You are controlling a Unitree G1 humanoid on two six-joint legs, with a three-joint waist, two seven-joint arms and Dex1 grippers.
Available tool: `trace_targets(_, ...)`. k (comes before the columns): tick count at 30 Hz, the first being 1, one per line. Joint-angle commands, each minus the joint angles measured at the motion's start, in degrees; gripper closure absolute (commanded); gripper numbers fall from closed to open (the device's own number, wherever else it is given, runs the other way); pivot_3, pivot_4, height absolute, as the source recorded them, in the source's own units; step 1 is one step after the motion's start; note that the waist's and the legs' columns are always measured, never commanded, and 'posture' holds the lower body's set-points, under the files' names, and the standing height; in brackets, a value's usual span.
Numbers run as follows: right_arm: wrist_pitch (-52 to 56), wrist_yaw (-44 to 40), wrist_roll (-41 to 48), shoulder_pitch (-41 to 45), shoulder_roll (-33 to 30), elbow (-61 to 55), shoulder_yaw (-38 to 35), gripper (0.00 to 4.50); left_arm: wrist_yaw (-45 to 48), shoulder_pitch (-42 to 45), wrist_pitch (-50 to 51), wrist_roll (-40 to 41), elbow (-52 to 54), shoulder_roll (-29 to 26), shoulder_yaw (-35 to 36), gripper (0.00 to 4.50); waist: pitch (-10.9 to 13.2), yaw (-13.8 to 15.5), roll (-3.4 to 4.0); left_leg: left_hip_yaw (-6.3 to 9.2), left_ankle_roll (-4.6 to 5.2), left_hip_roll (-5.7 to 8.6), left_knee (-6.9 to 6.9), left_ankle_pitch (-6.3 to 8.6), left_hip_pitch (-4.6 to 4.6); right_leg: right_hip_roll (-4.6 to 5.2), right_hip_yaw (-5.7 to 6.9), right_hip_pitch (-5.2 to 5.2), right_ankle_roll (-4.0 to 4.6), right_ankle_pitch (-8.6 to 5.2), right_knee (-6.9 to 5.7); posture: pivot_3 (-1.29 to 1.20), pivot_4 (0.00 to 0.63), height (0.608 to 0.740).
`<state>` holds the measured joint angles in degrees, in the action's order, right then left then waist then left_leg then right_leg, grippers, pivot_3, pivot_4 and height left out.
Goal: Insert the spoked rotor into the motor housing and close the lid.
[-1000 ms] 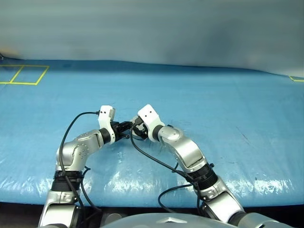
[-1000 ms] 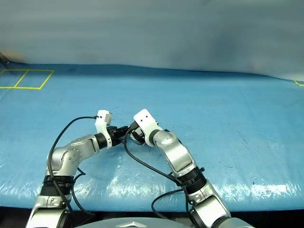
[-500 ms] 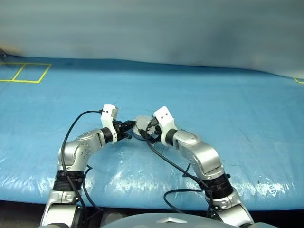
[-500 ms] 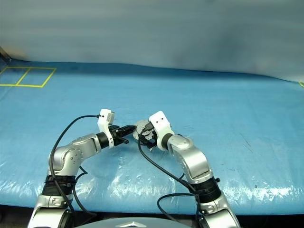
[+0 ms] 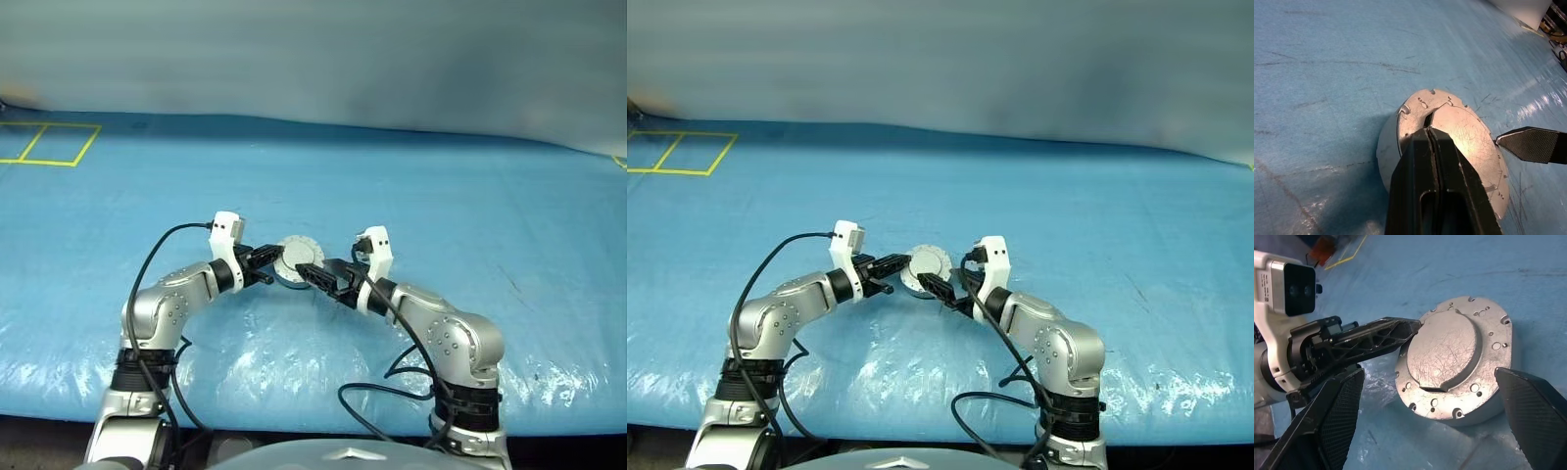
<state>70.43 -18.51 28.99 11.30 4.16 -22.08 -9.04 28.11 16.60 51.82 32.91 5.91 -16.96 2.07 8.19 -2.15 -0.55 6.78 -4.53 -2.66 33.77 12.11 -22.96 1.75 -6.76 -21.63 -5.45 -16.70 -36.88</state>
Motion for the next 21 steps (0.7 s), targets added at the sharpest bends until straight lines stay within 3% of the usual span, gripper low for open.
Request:
trace_targets(1,2.39,6.44,0.86,-0.16,4.39,4.24,-5.47,0.01,0.89,-0.81,0.76,-0.09,-0.39,0.61,-2.19,4.50,0.19,0.10,0.07,0.00,0.00,0.00,0.01,0.00,-0.05,0.01,0.00,-0.01,0.00,0.00,0.01,0.00,0.150,0.740)
trace_targets(9,4.45,14.93,11.64,3.65,10.15,8.59,-16.22,0.01,1.12,-1.79,0.88,-0.36,0.52,0.50,-1.83,4.50,0.27,0.00,0.23,0.01,0.02,0.00,0.08,-0.02,-0.63,0.01,0.04,-0.25,0.13,0.27,-0.06,0.00,0.150,0.740)
trace_targets(21,8.40,18.22,23.65,2.59,13.05,14.54,-11.35,0.01,1.25,-1.93,0.89,-0.52,0.70,0.36,-1.61,4.50,0.23,-0.96,0.29,0.01,0.04,-0.01,0.11,-0.03,-0.58,0.00,0.07,-0.19,0.19,0.24,-0.11,0.00,0.150,0.740)
